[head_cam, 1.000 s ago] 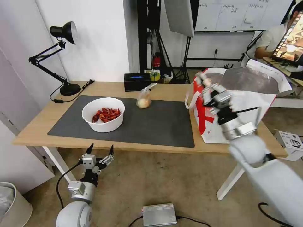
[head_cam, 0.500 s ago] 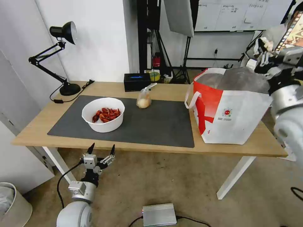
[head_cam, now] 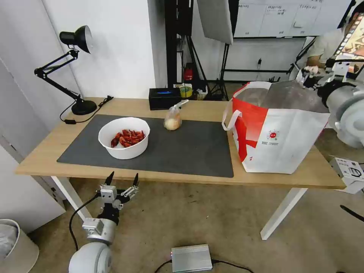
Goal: Pick up the trash from the table and place it into the takeout bag.
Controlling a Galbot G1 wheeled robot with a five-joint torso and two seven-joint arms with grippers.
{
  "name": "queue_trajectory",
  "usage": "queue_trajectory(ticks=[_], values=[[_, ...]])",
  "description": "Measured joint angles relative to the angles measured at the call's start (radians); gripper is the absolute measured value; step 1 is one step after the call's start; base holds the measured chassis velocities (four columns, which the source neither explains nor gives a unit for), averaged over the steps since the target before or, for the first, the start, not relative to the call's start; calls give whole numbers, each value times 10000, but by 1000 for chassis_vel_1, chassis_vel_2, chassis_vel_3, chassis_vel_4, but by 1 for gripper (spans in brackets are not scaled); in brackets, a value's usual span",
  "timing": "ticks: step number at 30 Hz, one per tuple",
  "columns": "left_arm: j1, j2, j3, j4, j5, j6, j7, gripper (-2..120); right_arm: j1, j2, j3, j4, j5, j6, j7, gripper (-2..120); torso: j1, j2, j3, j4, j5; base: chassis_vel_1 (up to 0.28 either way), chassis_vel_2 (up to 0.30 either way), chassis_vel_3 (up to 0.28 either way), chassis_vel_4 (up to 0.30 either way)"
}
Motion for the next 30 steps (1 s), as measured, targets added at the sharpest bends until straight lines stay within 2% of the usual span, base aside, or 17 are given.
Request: queue_trajectory(ticks=[9, 11, 14, 15, 18, 19, 23, 24, 26, 27, 30], values=[[11, -47, -8, 36, 0, -22, 11, 100, -14, 32, 2, -144, 680, -729, 671, 0, 0, 0, 0, -2, 0, 0, 0, 0, 0], [16, -61, -8, 41, 0, -26, 13, 100, -2, 41, 11, -157, 782, -777, 763, 3, 0, 1, 0, -2, 0, 0, 0, 0, 0], [37, -92, -7, 45, 1, -29, 17, 100, 33, 65, 54, -160, 1095, -850, 1025, 18, 0, 1, 0, -1, 0, 0, 0, 0, 0], [37, -92, -7, 45, 1, -29, 17, 100, 33, 65, 54, -160, 1095, -850, 1025, 18, 0, 1, 0, -1, 0, 0, 0, 0, 0], [35, -111, -6, 45, 5, -30, 18, 100, 17, 62, 128, -164, 1227, -868, 1172, 32, 0, 1, 0, -1, 0, 0, 0, 0, 0], [35, -111, -6, 45, 5, -30, 18, 100, 17, 62, 128, -164, 1227, -868, 1172, 32, 0, 1, 0, -1, 0, 0, 0, 0, 0], [27, -114, -6, 39, 9, -31, 19, 100, -16, 32, 216, -165, 1318, -867, 1191, 51, -1, 1, -1, -1, 0, 0, 0, 0, 0], [27, -114, -6, 39, 9, -31, 19, 100, -16, 32, 216, -165, 1318, -867, 1191, 51, -1, 1, -1, -1, 0, 0, 0, 0, 0], [25, -114, -6, 25, 11, -31, 19, 100, -23, 47, 230, -168, 1339, -841, 1186, 61, -1, 1, 0, -2, 0, 0, 0, 0, 0], [25, -114, -6, 25, 11, -31, 19, 100, -23, 47, 230, -168, 1339, -841, 1186, 61, -1, 1, 0, -2, 0, 0, 0, 0, 0], [33, -112, -16, 16, 12, -31, 19, 100, -45, 133, 240, -205, 1349, -691, 1147, 75, 0, 2, 0, -1, 0, 0, 0, 0, 0]])
